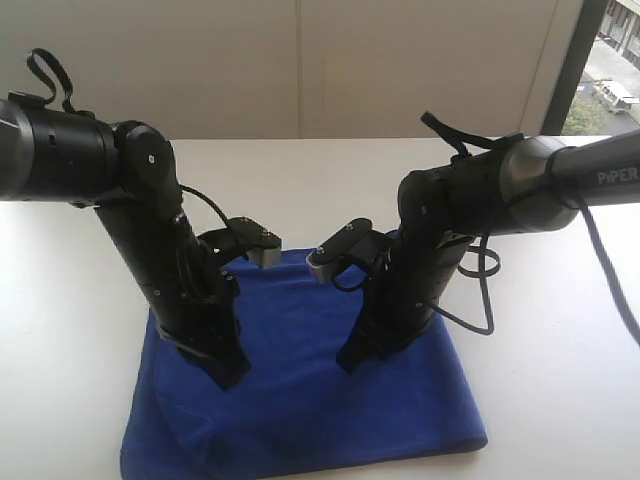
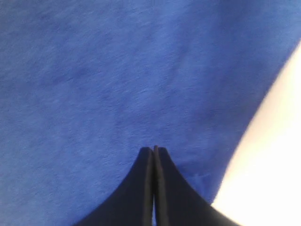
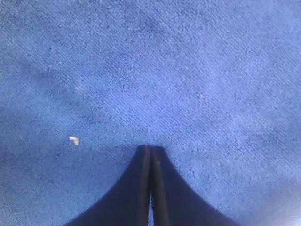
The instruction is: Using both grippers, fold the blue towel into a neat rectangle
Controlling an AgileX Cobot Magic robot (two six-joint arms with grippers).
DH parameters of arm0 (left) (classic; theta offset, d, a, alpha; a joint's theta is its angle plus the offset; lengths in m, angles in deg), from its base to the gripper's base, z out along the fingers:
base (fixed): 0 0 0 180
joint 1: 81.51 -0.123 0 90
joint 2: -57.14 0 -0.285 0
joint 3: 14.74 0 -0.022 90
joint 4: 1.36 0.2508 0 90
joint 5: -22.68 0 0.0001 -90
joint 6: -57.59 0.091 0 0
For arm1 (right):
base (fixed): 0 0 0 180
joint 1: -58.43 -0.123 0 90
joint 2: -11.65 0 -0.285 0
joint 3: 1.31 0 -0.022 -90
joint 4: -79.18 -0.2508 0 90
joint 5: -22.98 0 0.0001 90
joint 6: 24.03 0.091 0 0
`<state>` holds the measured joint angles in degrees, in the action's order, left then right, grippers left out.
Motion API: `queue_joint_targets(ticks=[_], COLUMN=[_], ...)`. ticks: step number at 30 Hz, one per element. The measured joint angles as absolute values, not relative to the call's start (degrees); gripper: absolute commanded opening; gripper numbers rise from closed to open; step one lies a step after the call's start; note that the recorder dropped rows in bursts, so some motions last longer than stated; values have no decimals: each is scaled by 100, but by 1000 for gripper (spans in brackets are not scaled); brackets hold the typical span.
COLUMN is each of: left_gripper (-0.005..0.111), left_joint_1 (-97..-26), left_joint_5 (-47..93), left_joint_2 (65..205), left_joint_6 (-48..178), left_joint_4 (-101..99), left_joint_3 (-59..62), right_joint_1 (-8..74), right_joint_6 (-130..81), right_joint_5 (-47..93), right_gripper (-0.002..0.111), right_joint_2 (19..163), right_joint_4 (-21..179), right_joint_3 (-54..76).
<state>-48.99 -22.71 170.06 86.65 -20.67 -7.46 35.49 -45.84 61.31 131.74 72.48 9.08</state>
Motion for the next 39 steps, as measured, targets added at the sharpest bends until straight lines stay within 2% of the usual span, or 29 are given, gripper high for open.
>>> queue_joint_targets(ticks=[9, 19, 22, 29, 35, 39], left_gripper=[0, 0, 0, 0, 0, 0], left_joint_1=[-4853, -4853, -4853, -4657, -4447, -4434], left_joint_5=[-2133, -2797, -2577, -1802, -1406, -1477], left_joint_2=[17086, 16980, 16854, 16433, 16685, 16807], left_joint_6=[8808, 7793, 7779, 8755, 8881, 8145], left_joint_4=[-2028, -564, -673, -2453, -2513, -1450], left_joint_3=[-71, -58, -35, -7, 140, 140], right_joint_1=[3549, 3549, 3549, 3549, 3549, 3549], right_joint_6=[-4584, -4571, -4571, -4571, -4563, -4563], right_joint_5=[6131, 6131, 6131, 6131, 6131, 6131], right_gripper=[0, 0, 0, 0, 0, 0], right_joint_2=[13174, 13174, 13174, 13174, 13174, 13174], right_joint_4=[7248, 7248, 7248, 7248, 7248, 7248], right_joint_3=[908, 908, 908, 908, 908, 908])
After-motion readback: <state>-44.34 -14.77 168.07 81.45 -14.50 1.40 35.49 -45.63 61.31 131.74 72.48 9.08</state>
